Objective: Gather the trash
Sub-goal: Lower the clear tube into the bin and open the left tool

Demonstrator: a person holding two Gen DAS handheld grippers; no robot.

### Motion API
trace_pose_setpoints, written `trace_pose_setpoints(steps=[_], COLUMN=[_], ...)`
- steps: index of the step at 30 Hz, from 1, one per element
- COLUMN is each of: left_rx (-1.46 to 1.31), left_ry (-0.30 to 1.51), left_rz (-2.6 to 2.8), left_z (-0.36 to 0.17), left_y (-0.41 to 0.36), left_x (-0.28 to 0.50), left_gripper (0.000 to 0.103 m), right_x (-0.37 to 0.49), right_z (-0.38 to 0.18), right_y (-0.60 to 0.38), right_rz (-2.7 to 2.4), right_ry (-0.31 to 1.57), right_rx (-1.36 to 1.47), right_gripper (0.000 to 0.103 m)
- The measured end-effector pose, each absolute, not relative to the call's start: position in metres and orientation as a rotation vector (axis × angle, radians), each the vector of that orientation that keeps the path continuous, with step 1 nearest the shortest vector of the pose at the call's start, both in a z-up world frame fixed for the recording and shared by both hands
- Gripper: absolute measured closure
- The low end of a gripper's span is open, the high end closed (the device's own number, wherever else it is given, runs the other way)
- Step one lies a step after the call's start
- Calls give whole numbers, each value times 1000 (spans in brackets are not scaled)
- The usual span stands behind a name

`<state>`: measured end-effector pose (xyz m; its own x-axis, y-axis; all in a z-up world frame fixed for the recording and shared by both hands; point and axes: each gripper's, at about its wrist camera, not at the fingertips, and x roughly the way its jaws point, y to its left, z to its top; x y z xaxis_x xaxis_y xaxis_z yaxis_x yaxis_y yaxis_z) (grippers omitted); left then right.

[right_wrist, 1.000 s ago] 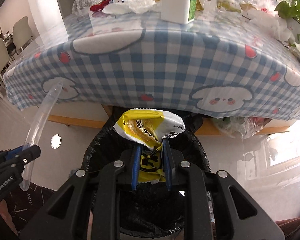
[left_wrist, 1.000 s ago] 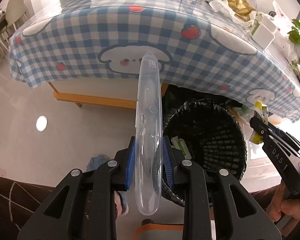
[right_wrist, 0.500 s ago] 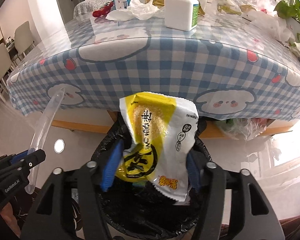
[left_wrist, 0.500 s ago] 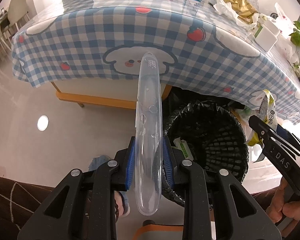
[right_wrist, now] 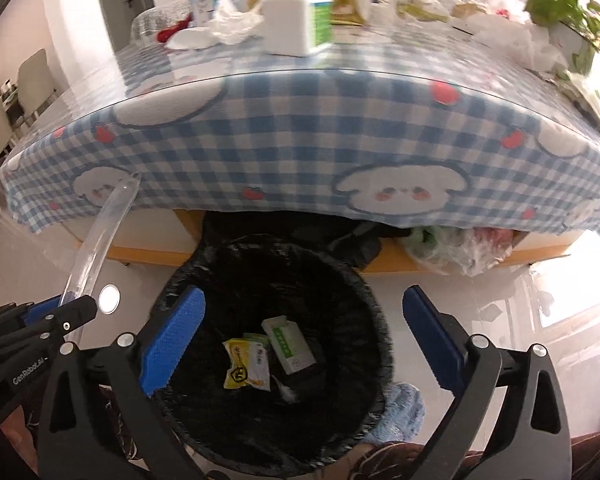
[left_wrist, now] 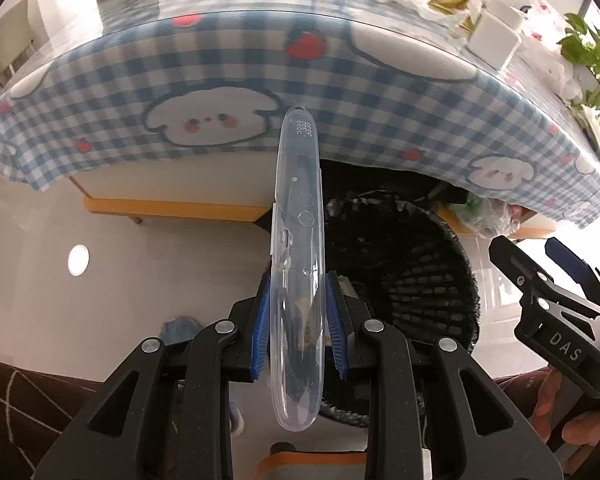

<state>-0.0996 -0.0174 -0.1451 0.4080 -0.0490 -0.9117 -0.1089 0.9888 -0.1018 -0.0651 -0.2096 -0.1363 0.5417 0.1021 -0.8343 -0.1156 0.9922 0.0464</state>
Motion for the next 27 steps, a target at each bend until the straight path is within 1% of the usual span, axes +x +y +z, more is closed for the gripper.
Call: trace_pose_setpoints(steps=[12, 27], left_rx=[-140, -65], left_ry=[1191, 1180], left_rz=[-27, -107], left_z=[-158, -171], left_y=[-66, -121], left_x=[-90, -81], left_gripper=[78, 77], right_x=[-69, -71], right_z=[-140, -138], right_y=[-257, -294], right_rz=[46, -21], right_ry=[996, 977], right_rx=[22, 42], right_gripper=[8, 8])
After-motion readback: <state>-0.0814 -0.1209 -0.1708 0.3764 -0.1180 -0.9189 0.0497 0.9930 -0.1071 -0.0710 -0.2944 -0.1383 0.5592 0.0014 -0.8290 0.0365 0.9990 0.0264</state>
